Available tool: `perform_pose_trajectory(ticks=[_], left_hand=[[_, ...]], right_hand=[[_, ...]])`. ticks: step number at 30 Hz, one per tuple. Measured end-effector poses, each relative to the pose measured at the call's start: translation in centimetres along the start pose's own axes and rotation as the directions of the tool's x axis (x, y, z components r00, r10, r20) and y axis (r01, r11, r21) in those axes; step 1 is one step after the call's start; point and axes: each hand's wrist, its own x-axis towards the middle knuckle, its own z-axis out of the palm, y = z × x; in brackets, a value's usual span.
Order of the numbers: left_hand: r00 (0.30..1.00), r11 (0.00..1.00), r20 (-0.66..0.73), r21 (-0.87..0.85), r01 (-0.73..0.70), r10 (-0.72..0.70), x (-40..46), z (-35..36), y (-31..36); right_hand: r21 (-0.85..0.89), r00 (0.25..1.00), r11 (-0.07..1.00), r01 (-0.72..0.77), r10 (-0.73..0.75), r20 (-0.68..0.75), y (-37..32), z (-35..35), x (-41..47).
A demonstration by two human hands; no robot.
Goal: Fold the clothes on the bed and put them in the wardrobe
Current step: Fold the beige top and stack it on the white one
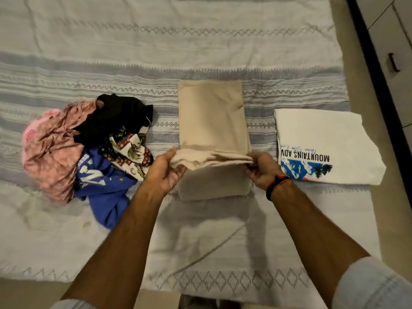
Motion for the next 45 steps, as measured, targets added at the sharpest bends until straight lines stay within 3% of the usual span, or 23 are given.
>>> perform_pose_trajectory(ticks=[2,3,4,5,6,7,8,9,10,11,12,14,16,18,20,23,26,29,34,39,45], left_hand=[[0.997,0.993,0.015,-0.092,-0.079,0.080,1.4,1.3,1.1],[0.993,0.993,0.004,-0.012,-0.116,0.116,2.2,1.6,1.2],[0.986,0.973,-0.009,0.168,-0.160,0.164,2.9,1.6,0.8],[0.978,0.903,0.015,0.380,-0.199,0.209,3.6,1.4,0.3],[0.965,0.775,0.074,0.583,-0.245,0.250,4.1,0.9,-0.5],[0.953,0.612,0.160,0.736,-0.289,0.258,5.0,0.4,-1.2],[0.941,0.423,0.236,0.847,-0.322,0.243,5.4,-0.2,-2.1],[0.929,0.209,0.298,0.916,-0.343,0.221,5.9,-0.9,-2.9],[0.913,0.004,0.351,0.933,-0.360,0.207,6.6,-1.8,-3.7],[0.895,-0.148,0.397,0.916,-0.373,0.204,7.2,-2.6,-4.3],[0.882,-0.229,0.416,0.901,-0.368,0.220,7.5,-3.5,-4.9],[0.869,-0.268,0.408,0.902,-0.337,0.279,7.7,-4.7,-5.7],[0.838,-0.260,0.380,0.919,-0.296,0.392,7.2,-5.0,-6.3],[0.814,-0.187,0.282,0.958,-0.216,0.508,6.5,-4.9,-6.9],[0.826,-0.009,0.088,0.995,-0.100,0.557,6.6,-4.9,-7.1],[0.856,0.299,-0.138,0.954,-0.020,0.498,6.9,-4.9,-6.9],[0.892,0.486,-0.262,0.872,0.056,0.367,7.0,-4.7,-6.3],[0.934,0.661,-0.290,0.746,0.085,0.208,7.0,-4.9,-5.8],[0.947,0.892,-0.320,0.437,0.118,0.032,4.5,-4.7,-5.2],[0.949,0.952,-0.308,0.304,0.036,0.062,-0.3,-4.3,-5.5],[0.952,0.950,-0.284,0.313,-0.021,0.115,-7.5,-5.3,-8.3]], right_hand=[[0.078,0.993,0.995,0.057,-0.064,0.098,-1.0,1.2,1.3],[0.041,0.989,0.996,0.078,-0.083,0.124,-1.3,1.8,1.9],[-0.100,0.988,0.988,0.121,-0.110,0.110,-1.1,2.0,2.6],[-0.358,0.984,0.916,0.179,-0.165,0.070,-0.6,2.3,3.3],[-0.658,0.964,0.717,0.231,-0.258,0.058,0.0,2.2,3.9],[-0.866,0.936,0.426,0.261,-0.330,0.119,0.7,2.1,4.8],[-0.946,0.911,0.147,0.288,-0.347,0.223,1.6,1.7,5.1],[-0.949,0.892,-0.059,0.308,-0.330,0.310,2.4,1.2,5.4],[-0.931,0.879,-0.184,0.316,-0.311,0.360,3.0,0.7,5.8],[-0.914,0.868,-0.258,0.314,-0.313,0.387,3.6,0.2,6.0],[-0.904,0.848,-0.272,0.330,-0.335,0.410,4.2,-0.6,6.3],[-0.897,0.788,-0.165,0.410,-0.431,0.440,5.1,-1.8,6.4],[-0.906,0.748,0.023,0.423,-0.573,0.334,5.7,-2.1,6.1],[-0.914,0.772,0.270,0.304,-0.631,0.071,6.3,-2.1,6.2],[-0.836,0.830,0.513,0.196,-0.541,-0.138,6.6,-1.9,6.7],[-0.721,0.897,0.682,0.122,-0.386,-0.213,6.3,-2.2,7.1],[-0.627,0.954,0.777,0.054,-0.226,-0.197,5.6,-2.8,7.5],[-0.540,0.982,0.842,0.006,-0.108,-0.157,5.0,-3.2,7.3],[-0.379,0.987,0.923,0.070,-0.119,-0.108,4.6,-3.5,4.9],[-0.299,0.992,0.949,0.103,-0.121,-0.042,4.8,-4.9,0.7],[-0.254,0.991,0.959,0.126,-0.131,-0.005,6.6,-9.0,-5.9]])
